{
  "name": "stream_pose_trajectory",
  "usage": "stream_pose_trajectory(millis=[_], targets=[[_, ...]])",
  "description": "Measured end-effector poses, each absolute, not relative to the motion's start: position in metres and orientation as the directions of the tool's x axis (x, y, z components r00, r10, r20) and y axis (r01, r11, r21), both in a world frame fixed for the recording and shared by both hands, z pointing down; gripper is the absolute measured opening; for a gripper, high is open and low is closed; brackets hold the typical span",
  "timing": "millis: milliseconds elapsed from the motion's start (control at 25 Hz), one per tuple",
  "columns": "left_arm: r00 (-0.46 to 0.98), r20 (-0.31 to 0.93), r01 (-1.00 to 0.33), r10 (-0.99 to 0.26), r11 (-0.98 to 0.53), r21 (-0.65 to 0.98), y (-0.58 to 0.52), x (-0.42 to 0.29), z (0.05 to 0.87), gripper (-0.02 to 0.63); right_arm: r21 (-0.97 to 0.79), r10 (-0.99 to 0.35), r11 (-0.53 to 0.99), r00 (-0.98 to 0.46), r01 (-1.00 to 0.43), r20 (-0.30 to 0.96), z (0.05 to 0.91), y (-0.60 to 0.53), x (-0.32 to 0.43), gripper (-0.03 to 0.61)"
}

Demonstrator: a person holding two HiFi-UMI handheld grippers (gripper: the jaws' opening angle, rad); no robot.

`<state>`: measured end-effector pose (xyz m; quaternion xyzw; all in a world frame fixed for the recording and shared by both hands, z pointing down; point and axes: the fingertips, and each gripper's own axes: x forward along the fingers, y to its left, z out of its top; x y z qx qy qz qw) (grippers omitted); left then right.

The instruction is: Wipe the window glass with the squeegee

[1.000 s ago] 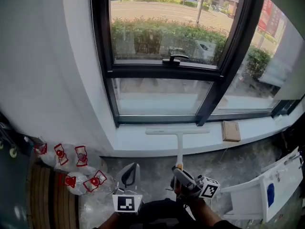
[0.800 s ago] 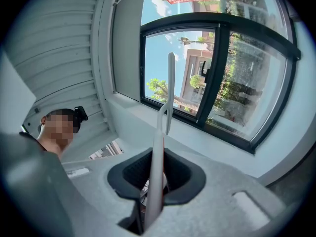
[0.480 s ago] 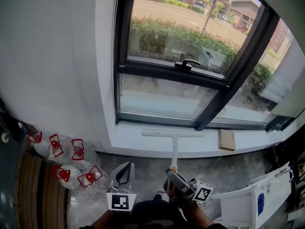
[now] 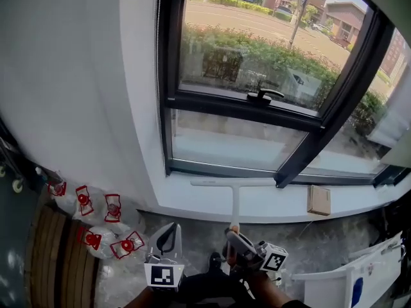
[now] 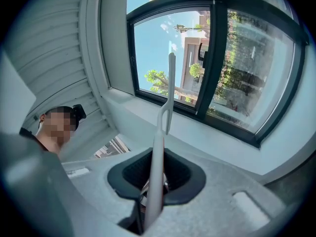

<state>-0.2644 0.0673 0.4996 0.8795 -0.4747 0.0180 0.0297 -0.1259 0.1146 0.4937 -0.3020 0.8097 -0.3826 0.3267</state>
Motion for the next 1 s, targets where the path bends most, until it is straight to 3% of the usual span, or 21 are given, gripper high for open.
stream_pose_trajectory(millis=[640, 1000], targets=[[0.441, 0.093, -0.897, -0.893, -0.436, 0.069, -0.005, -0.155, 0.487, 0.017, -0.760, -0.654, 0.606, -0.690, -0.233, -0.310, 0.488, 0.028, -0.012, 0.040], [0.385, 0.129, -0.923, -0.914, -0.380, 0.060, -0.022, -0.141, 0.494, 0.017, -0.757, -0.638, 0.616, -0.702, -0.219, -0.316, 0.493, 0.004, 0.013, 0.040]])
